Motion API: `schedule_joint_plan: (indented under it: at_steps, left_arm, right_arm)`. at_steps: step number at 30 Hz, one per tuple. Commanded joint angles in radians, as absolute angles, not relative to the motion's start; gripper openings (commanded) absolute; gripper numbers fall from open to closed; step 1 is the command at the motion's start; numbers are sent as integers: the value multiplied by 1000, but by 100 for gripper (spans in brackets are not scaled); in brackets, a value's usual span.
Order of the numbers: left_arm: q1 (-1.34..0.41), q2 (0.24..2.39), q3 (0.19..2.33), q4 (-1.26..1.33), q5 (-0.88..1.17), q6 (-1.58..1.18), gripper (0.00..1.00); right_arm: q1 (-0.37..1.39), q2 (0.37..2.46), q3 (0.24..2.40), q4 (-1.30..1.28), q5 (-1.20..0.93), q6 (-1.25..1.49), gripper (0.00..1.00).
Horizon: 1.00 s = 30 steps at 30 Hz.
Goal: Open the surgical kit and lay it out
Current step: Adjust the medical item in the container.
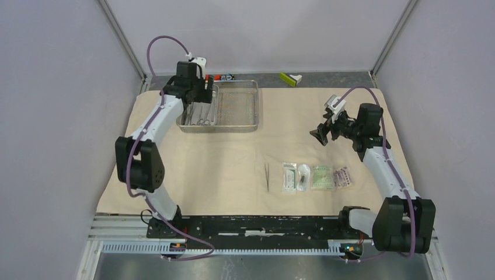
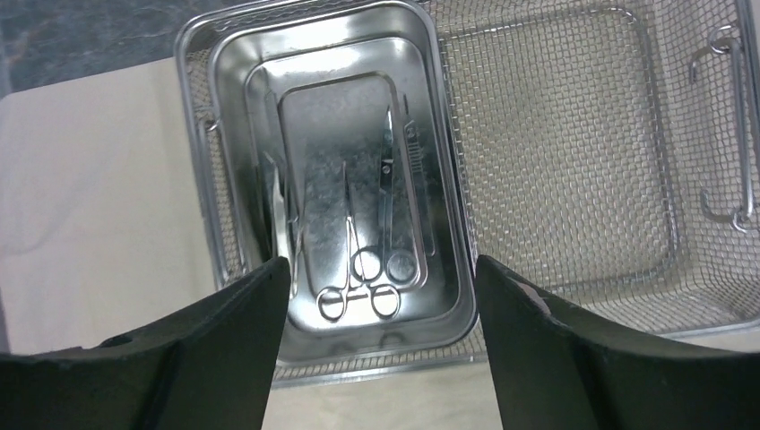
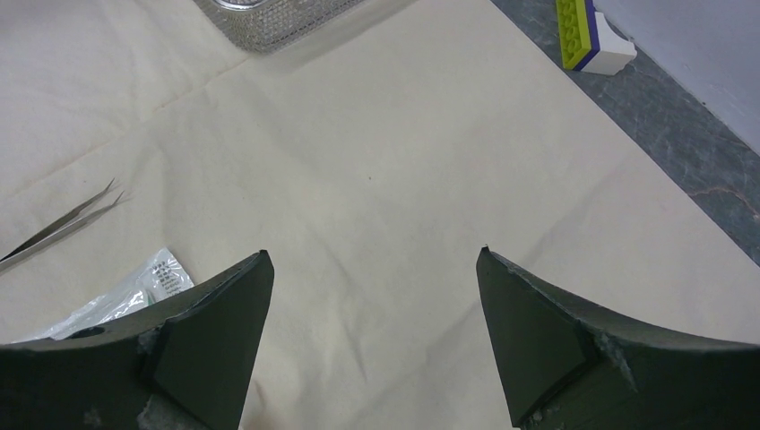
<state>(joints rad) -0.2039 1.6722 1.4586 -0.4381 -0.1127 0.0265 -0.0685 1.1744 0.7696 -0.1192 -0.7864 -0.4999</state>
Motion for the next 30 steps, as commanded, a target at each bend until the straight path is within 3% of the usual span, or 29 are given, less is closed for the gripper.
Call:
schedule_joint_plan:
  at_steps: [1, 7, 13, 22, 30]
  left_arm:
    - [-172, 1855, 1629, -517, -37, 78, 77]
    - [-133, 2128, 1939, -651, 22, 142, 59]
    - [-124, 2310, 2150, -774, 40, 155, 56]
    - [-114, 2312, 2099, -825, 76, 149, 60]
    - [-53, 2233, 1993, -825, 102, 153, 56]
  right_arm:
    - [-74, 1187, 767, -122, -795, -529, 91]
    - [-77, 1218, 770, -132, -779, -540, 91]
    - [-77, 1253, 783, -150, -770, -557, 91]
    - [-77, 1290, 793, -164, -793, -560, 90]
    - [-77, 1309, 801, -171, -800, -560, 90]
